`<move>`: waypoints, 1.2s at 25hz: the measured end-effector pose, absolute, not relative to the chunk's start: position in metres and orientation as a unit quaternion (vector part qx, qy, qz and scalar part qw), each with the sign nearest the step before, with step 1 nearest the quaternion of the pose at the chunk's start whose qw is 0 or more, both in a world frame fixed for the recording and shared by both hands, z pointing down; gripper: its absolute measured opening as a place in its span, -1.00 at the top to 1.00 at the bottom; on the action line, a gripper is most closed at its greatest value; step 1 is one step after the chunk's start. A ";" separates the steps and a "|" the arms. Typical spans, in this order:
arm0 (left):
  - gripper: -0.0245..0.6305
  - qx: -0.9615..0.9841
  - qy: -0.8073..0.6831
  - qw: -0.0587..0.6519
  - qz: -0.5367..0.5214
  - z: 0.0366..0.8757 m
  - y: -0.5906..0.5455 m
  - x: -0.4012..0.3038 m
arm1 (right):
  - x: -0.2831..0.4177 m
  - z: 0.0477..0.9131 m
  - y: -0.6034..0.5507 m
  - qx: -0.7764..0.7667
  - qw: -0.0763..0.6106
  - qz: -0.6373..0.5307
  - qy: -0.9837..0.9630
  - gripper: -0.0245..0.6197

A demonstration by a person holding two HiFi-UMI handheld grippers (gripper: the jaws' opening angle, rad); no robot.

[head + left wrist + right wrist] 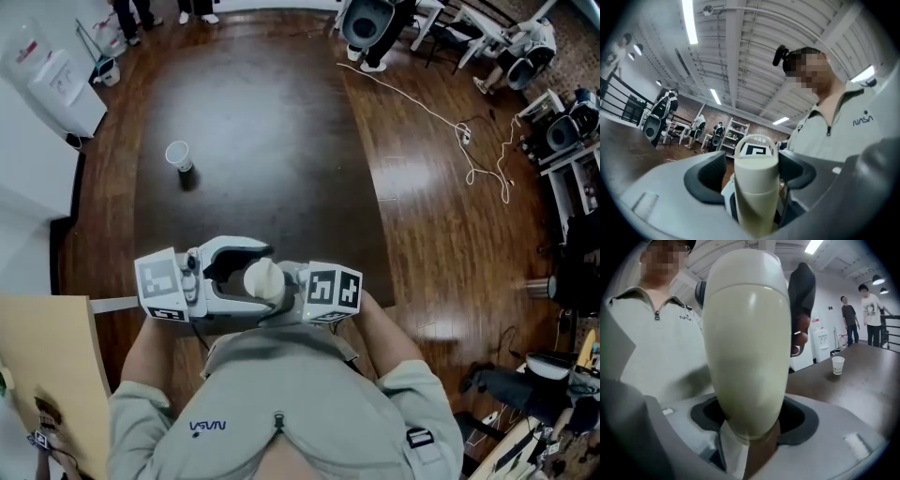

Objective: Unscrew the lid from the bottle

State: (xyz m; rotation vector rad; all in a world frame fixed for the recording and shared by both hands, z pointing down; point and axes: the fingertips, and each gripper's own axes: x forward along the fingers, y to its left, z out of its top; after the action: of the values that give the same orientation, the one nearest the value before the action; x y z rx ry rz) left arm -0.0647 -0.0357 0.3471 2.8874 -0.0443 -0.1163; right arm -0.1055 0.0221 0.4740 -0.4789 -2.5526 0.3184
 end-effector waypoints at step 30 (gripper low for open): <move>0.00 0.929 -0.367 0.034 -0.020 0.363 -0.083 -0.066 | -0.105 0.496 -0.084 0.226 0.278 0.071 -0.931 -0.02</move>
State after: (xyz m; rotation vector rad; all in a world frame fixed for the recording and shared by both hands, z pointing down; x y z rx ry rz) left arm -0.0657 -0.0834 0.3635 2.8586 -1.1285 -0.0603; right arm -0.1049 -0.0840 0.4963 0.6064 -2.4978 0.1915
